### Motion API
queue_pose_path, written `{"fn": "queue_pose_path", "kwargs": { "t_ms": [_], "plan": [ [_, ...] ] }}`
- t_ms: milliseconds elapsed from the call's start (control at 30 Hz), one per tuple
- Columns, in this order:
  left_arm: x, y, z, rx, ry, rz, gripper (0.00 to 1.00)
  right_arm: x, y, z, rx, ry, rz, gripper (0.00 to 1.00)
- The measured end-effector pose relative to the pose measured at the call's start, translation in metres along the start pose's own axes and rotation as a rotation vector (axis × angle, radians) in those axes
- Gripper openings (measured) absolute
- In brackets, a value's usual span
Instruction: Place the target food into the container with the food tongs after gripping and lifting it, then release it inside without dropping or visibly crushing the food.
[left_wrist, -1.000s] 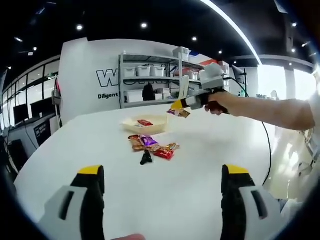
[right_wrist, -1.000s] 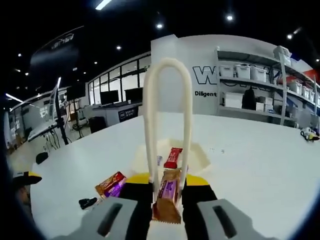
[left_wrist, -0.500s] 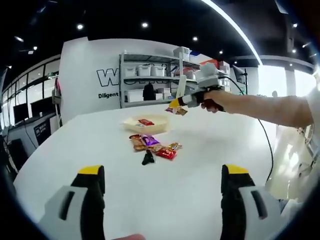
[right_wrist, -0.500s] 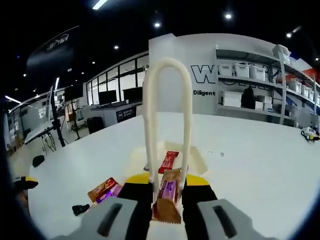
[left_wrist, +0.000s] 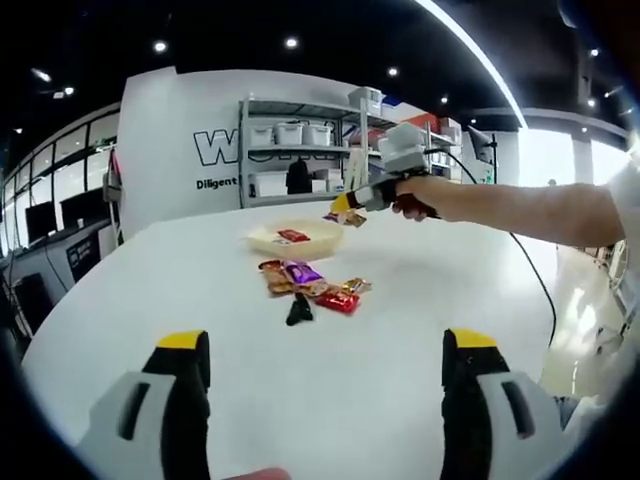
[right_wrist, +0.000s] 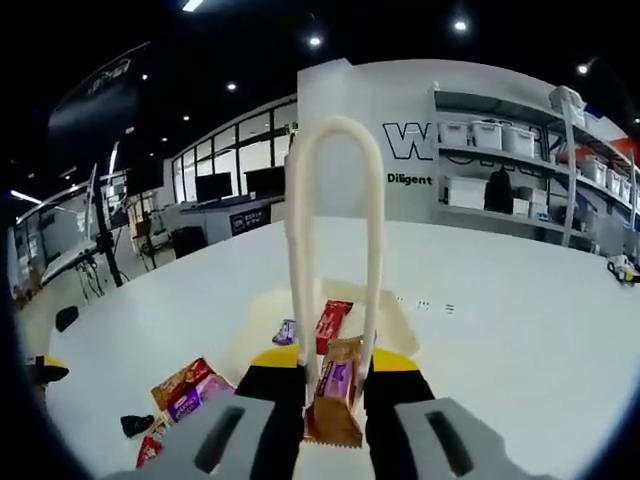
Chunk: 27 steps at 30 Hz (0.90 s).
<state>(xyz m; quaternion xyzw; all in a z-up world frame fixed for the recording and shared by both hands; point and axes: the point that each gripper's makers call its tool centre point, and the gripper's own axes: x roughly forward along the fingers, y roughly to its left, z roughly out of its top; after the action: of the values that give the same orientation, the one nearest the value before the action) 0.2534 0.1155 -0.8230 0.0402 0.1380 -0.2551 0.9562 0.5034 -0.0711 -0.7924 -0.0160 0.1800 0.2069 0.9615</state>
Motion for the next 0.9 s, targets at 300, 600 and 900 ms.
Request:
{"fn": "queue_pose_path", "kwargs": {
  "t_ms": [300, 600, 900],
  "plan": [
    [0.006, 0.005, -0.002, 0.008, 0.017, 0.009, 0.95, 0.025, -0.001, -0.005, -0.005, 0.013, 0.011, 0.15],
    [0.013, 0.006, -0.002, 0.019, 0.022, 0.009, 0.94, 0.039, -0.007, -0.002, -0.002, 0.015, 0.005, 0.15],
    [0.018, 0.005, -0.001, 0.024, 0.027, 0.002, 0.94, 0.055, -0.012, -0.004, 0.013, 0.022, -0.006, 0.15]
  ]
}}
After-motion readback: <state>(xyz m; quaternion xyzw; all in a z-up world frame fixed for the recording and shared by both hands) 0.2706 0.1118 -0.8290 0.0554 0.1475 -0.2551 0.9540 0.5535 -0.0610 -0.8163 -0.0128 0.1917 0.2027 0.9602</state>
